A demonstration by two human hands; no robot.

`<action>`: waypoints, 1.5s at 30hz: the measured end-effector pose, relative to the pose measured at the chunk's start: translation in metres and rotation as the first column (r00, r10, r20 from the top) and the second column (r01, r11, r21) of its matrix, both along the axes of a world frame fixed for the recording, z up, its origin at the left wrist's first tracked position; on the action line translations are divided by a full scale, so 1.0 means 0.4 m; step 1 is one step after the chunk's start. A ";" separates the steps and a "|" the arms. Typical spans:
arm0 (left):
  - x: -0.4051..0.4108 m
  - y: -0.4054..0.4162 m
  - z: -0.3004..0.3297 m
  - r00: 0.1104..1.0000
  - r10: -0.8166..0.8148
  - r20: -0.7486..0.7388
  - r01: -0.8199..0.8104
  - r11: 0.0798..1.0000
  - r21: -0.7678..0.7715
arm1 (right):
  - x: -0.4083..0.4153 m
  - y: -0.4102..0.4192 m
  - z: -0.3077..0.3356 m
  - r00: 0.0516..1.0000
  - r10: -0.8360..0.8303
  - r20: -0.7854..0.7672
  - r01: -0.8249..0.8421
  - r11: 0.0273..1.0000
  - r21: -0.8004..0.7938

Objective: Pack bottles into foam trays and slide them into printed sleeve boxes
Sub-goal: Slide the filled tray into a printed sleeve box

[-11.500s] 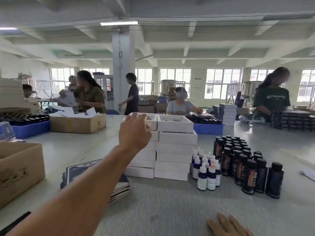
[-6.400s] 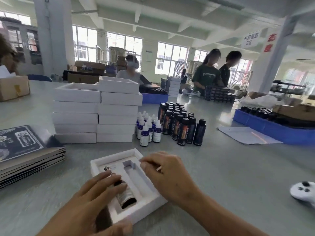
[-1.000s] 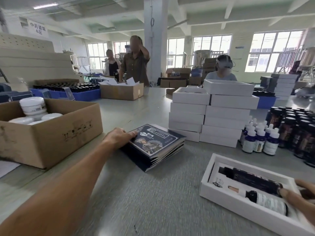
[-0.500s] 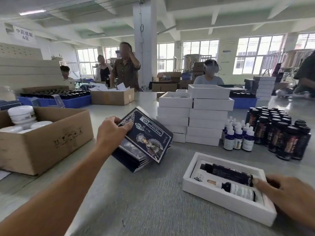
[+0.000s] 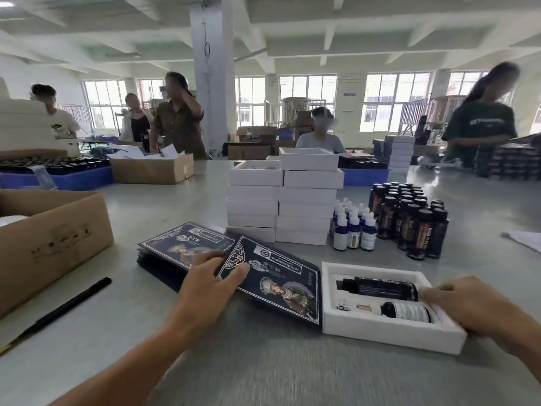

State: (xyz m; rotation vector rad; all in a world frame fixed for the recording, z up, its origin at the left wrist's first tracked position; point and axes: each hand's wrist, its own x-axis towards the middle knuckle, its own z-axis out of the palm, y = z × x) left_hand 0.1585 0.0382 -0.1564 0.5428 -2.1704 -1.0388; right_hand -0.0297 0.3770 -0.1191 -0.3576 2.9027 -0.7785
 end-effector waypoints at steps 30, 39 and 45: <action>-0.013 -0.033 -0.027 0.994 0.075 0.077 -0.075 0.997 -0.002 | -0.050 0.045 -0.036 0.982 -0.152 0.115 0.183 0.917 -0.354; -0.013 -0.044 -0.031 0.996 0.072 0.052 -0.074 0.996 0.045 | -0.040 0.007 -0.051 0.982 -0.175 0.073 0.190 0.909 -0.372; -0.020 -0.039 -0.029 0.994 0.100 0.038 -0.101 0.994 0.044 | -0.029 0.002 -0.045 0.983 -0.167 0.073 0.182 0.919 -0.349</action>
